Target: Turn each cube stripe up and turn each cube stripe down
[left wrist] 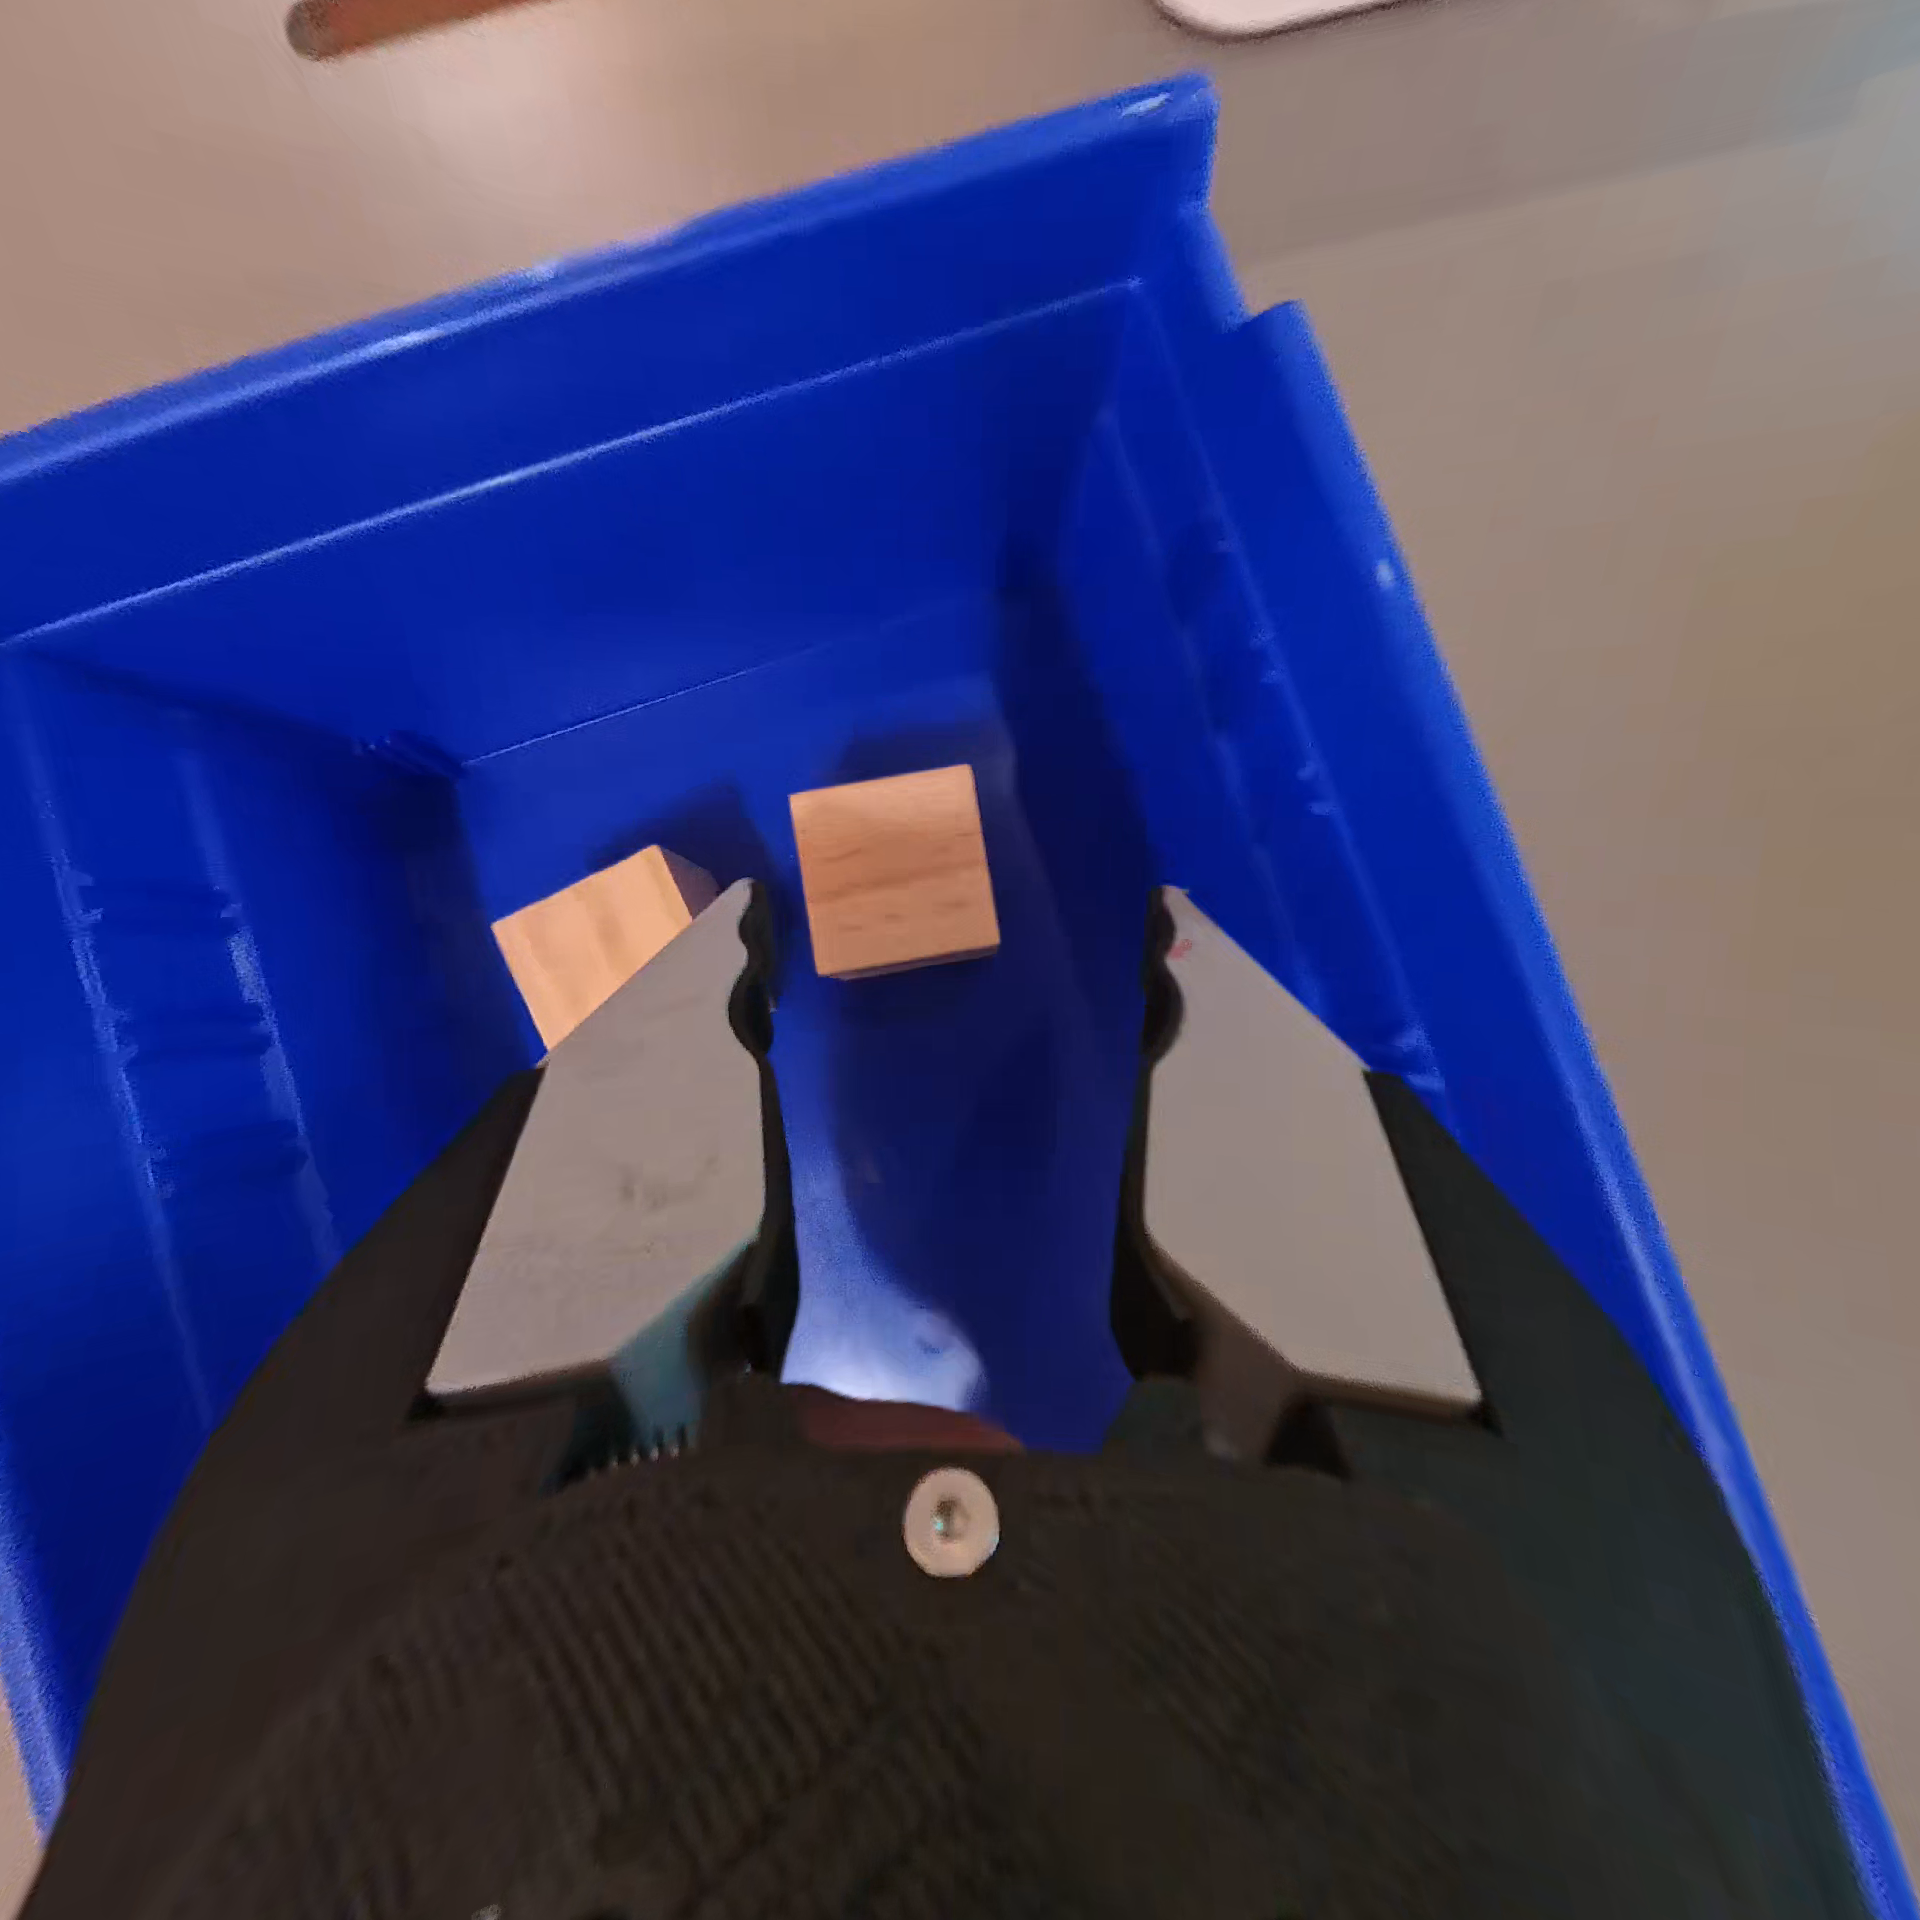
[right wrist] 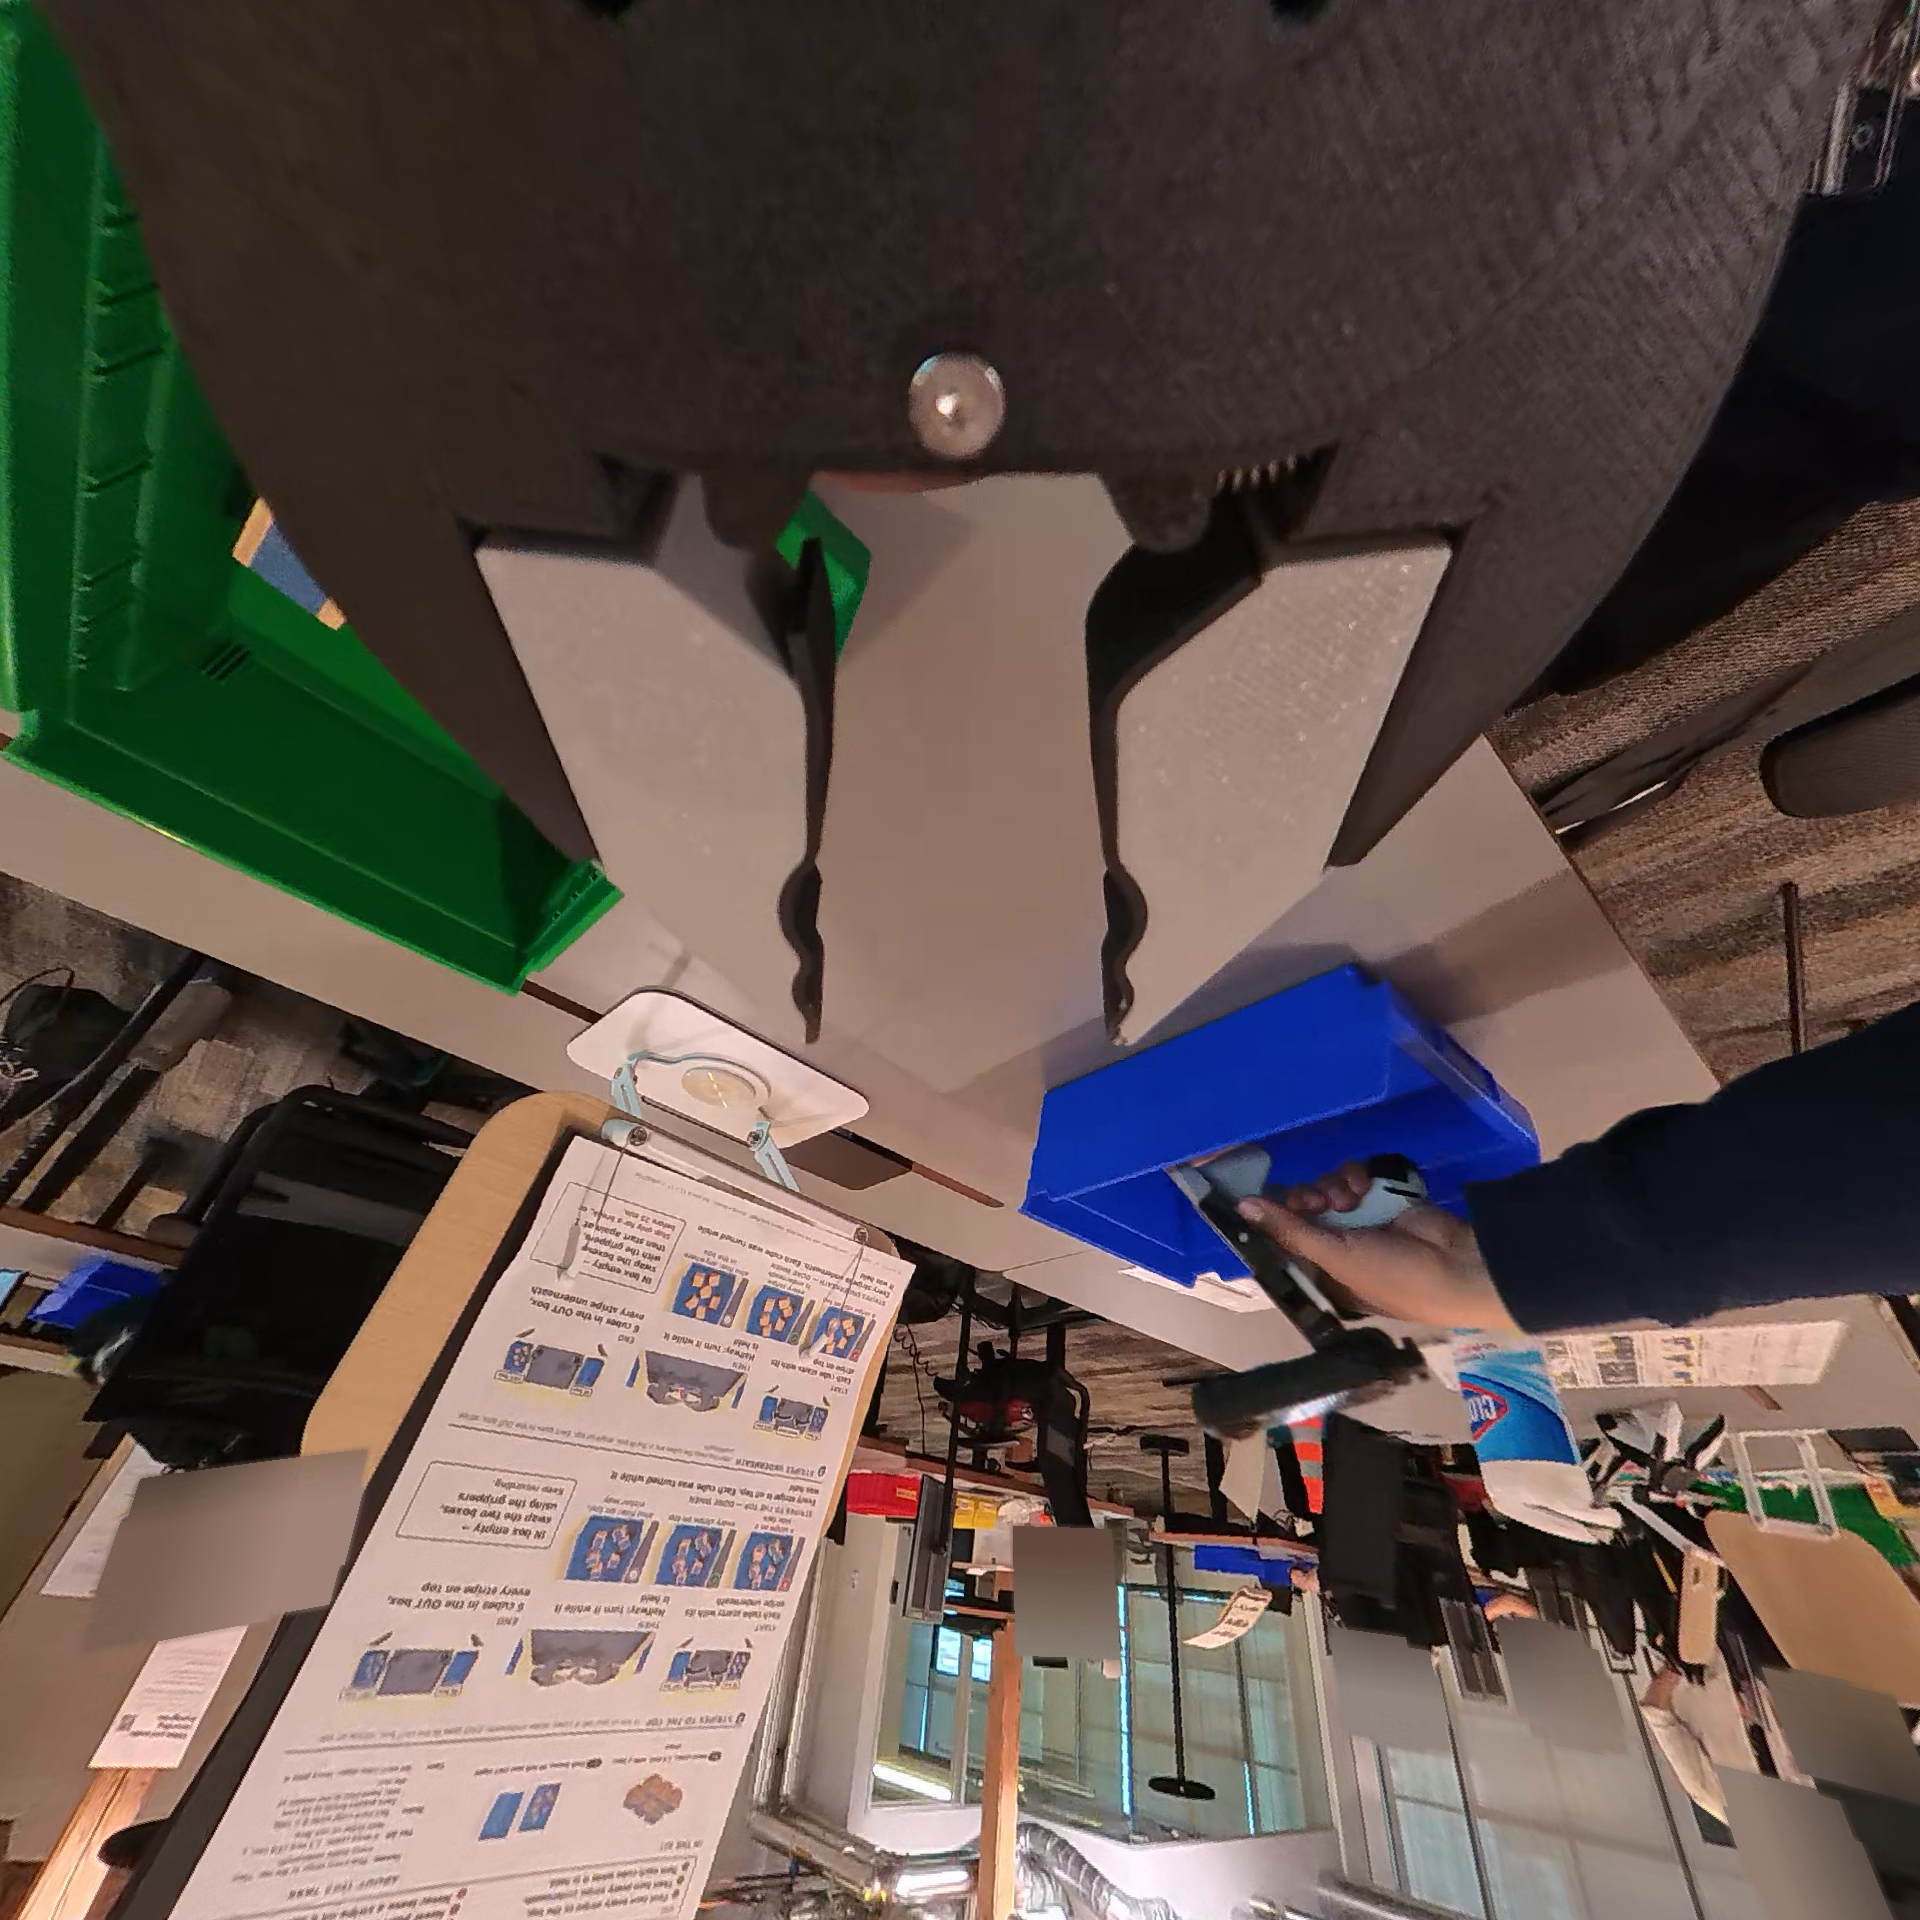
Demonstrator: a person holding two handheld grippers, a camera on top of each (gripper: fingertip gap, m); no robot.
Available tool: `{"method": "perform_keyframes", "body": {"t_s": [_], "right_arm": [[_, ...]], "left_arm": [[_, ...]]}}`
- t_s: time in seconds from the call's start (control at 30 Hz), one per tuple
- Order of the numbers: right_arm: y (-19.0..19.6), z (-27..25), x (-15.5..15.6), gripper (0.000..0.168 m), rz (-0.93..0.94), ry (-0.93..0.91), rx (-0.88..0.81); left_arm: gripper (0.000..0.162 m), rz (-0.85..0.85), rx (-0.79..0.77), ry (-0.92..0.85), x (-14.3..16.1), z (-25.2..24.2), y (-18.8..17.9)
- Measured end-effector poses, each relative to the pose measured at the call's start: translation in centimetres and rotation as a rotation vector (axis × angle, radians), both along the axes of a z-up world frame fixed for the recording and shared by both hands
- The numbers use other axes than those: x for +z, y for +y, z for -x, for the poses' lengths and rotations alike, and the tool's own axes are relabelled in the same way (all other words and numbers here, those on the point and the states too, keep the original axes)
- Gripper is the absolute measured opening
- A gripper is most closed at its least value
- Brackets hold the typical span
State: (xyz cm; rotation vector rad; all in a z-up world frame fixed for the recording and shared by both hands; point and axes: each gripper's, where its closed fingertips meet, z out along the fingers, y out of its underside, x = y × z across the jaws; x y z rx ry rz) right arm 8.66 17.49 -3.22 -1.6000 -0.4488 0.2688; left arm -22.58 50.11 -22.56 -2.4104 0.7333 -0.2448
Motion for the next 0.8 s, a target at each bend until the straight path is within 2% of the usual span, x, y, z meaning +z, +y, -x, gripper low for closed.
{"method": "perform_keyframes", "body": {"t_s": [0.27, 0.33, 0.47, 0.57, 0.67, 0.8], "right_arm": [[1.1, 0.1, -1.0, 0.051, 0.026, -0.020, 0.007], [1.3, 0.1, -1.3, 0.051, 0.035, -0.038, -0.004], [1.2, 0.5, -1.5, 0.051, 0.032, -0.068, 0.000], [1.1, 1.2, -1.7, 0.050, 0.038, -0.061, 0.032], [1.0, 2.5, -1.8, 0.050, 0.055, -0.007, 0.109], [0.5, 6.1, -2.4, 0.055, 0.130, 0.115, 0.310]], "left_arm": [[0.058, -0.002, 0.023, 0.176, -3.0, 0.0, 2.3], [0.047, -0.004, 0.022, 0.238, -4.0, 0.6, 2.5], [0.046, -0.023, 0.006, 0.218, -4.2, 0.8, 2.8], [0.046, -0.103, -0.012, 0.118, -1.8, 0.4, 2.6], [0.046, -0.258, -0.113, -0.096, 3.4, -1.4, 0.4], [0.046, -0.462, -0.389, -0.407, 11.1, -4.7, -8.2]]}}
